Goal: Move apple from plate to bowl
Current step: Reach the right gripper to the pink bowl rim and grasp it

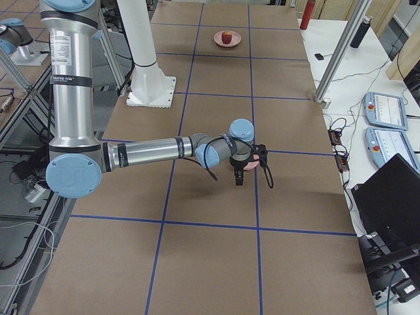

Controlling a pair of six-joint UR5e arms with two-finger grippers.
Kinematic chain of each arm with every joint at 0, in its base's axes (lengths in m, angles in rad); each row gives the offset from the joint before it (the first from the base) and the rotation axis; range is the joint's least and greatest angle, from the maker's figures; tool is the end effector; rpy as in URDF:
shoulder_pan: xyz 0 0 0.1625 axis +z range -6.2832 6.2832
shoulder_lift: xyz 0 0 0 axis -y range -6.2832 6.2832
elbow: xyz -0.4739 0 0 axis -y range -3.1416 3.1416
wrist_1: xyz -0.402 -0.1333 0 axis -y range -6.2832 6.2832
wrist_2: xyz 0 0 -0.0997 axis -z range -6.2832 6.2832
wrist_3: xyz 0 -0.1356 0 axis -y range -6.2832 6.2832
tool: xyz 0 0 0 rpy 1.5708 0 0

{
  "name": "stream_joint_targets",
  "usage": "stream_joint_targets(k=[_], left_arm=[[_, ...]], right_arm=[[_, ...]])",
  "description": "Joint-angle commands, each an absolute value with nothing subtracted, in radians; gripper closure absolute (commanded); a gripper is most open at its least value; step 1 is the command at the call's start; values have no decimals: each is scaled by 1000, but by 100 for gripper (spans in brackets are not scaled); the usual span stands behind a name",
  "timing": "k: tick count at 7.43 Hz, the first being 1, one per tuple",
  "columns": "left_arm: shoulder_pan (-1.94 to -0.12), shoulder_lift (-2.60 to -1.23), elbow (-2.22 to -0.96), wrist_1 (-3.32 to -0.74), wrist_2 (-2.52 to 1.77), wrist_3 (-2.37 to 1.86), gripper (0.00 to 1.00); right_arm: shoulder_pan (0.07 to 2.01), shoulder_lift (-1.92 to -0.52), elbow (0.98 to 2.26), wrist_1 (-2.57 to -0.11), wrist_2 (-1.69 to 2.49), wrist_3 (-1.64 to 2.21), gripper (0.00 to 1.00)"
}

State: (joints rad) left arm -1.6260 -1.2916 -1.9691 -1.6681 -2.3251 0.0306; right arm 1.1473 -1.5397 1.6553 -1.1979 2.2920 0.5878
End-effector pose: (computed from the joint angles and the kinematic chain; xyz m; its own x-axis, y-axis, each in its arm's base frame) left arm -0.0617 -0.3843 0.6454 0.7371 0.1364 -0.6619 0.0314 0.9715 0.2351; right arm -0.1861 -0.5193 0.6329 0.6650 -0.0455 0.7454 -0.0071 0.9977 0.0672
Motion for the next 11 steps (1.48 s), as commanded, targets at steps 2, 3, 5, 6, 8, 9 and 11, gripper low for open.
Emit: stream_joint_targets(k=[2,3,5,6,8,9,11], left_arm=[[-1626,-1293,-1963,-1670,-2326,31,2],[-1626,-1293,-1962,-1671,-2326,31,2],[-1626,-1293,-1963,-1671,-2326,34,2],[-1626,-1293,-1963,-1671,-2326,31,2],[-1626,-1293,-1963,-1671,-2326,31,2],[-1626,-1293,-1963,-1671,-2326,31,2],[-1626,-1293,-1963,-1671,-2326,31,2]], right_arm=[[1057,-1375,1507,-1184,2246,736,1],[1052,-1381,1505,-1184,2246,736,2],[1049,-1387,1487,-1184,2244,736,12],[1046,-1387,1486,-1184,2244,738,40],[1043,-1387,1482,-1184,2249,739,100],[1043,-1388,1485,-1184,2250,735,100],[1051,-1387,1582,-1189,2296,739,100]])
